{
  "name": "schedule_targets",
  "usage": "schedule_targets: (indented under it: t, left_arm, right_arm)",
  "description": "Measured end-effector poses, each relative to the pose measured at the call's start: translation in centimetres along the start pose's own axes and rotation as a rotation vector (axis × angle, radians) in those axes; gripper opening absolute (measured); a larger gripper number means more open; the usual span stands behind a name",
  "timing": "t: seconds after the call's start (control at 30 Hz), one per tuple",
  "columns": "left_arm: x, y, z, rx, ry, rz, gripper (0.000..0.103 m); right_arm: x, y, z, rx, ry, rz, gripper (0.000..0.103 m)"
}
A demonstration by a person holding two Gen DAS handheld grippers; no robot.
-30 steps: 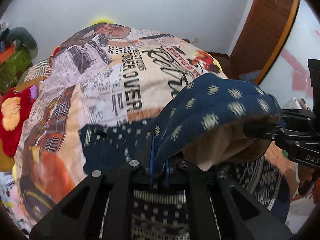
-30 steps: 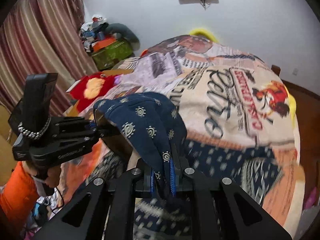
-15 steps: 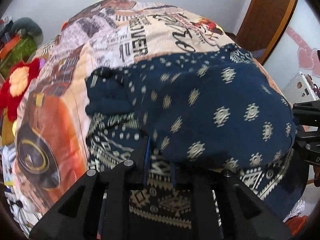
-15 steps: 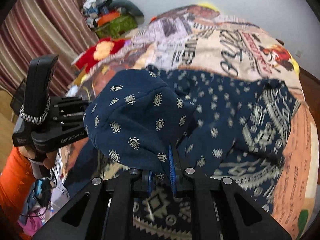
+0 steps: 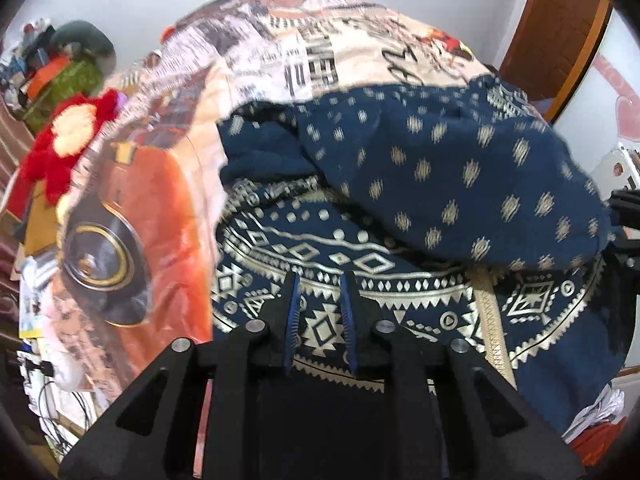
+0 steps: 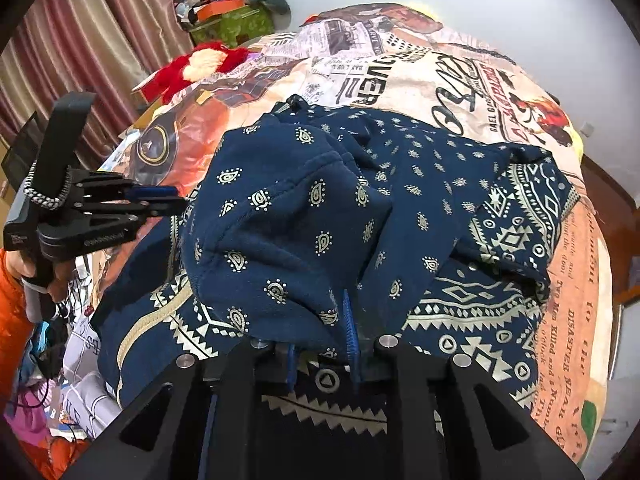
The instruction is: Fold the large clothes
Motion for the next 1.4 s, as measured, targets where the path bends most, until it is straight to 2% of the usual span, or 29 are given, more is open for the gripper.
schedule_targets:
  t: [0.1, 0.23, 0.3, 0.4, 0.5, 0.6, 0.8, 0.87, 1.0, 1.03, 1.1, 1.27, 1.4]
  left_arm:
    - [2.0, 0.9, -0.2, 0.007, -0.011, -0.054, 0.04]
    - [4.6, 2.7, -1.8, -0.009, -0.044, -0.13, 0.047]
    - [5.3, 3.7, -2.8, -0.02, -0.068, -0.155, 0.058]
    - [5.4, 5.3, -4.6, -0.028, -0.108, -0.172, 0.064]
    - [4.0, 6.5, -6.5, -0.061, -0.112, -0.149, 0.064]
    - [0.9, 6.8, -7.5, -0.085, -0.09, -0.082, 0.064]
    - [-4.4, 4.7, -7.1, -0.074, -0.066, 0.062, 0.064]
    - [-4.6, 4.0, -6.3, -0.059, -0.075, 0.061, 0.064]
    - [-2.4, 3.2, -4.0, -0.016, -0.065, 0.016, 0.064]
    - [-1.6, 2.9, -2.9, 0.0, -0.046, -0.002, 0.064]
    - [-0.4, 2.3, -1.1, 0.026, -0.015, -0.024, 0.064]
    - [1.7, -0.4, 4.5, 0.136, 0.066, -0.046, 0.064]
    - [1.8, -3.7, 7.7, 0.231, 0.037, -0.019, 0.064]
  right_arm:
    - [0.3, -0.2, -0.3, -0.018, 0.008, -0.009, 0.017]
    - [0.4, -0.3, -0.4, -0.036, 0.018, -0.017, 0.017]
    - [0.3, -0.3, -0.4, -0.037, 0.014, -0.017, 0.017]
    - [0.4, -0.4, -0.3, -0.029, 0.004, -0.019, 0.017]
    - [0.5, -0.4, -0.1, -0.023, -0.008, -0.03, 0.017]
    - [0.4, -0.5, -0.1, -0.021, -0.019, -0.041, 0.017]
    - [0.3, -0.7, 0.3, 0.007, -0.047, -0.056, 0.019]
    - [0.1, -0.7, 0.5, 0.014, -0.043, -0.052, 0.026]
    - [-0.1, -0.7, 1.1, 0.036, -0.044, -0.053, 0.039]
    - [-0.2, -0.7, 1.3, 0.048, -0.046, -0.051, 0.043]
    - [-0.2, -0.7, 1.9, 0.069, -0.054, -0.05, 0.057]
    - [0.5, -1.5, 3.3, 0.121, -0.075, -0.062, 0.079]
    - [1.3, -2.0, 3.2, 0.092, -0.075, -0.067, 0.081]
Point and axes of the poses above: each gripper's, at about its wrist camera, not at the fingertips, and x roughly against the way its jaws point, z to its left, y to its top, the point moved 5 cm from there along -x, roughly the way its jaws point, and after that the axes turned 10 degrees about z, right-handed, at the moved point
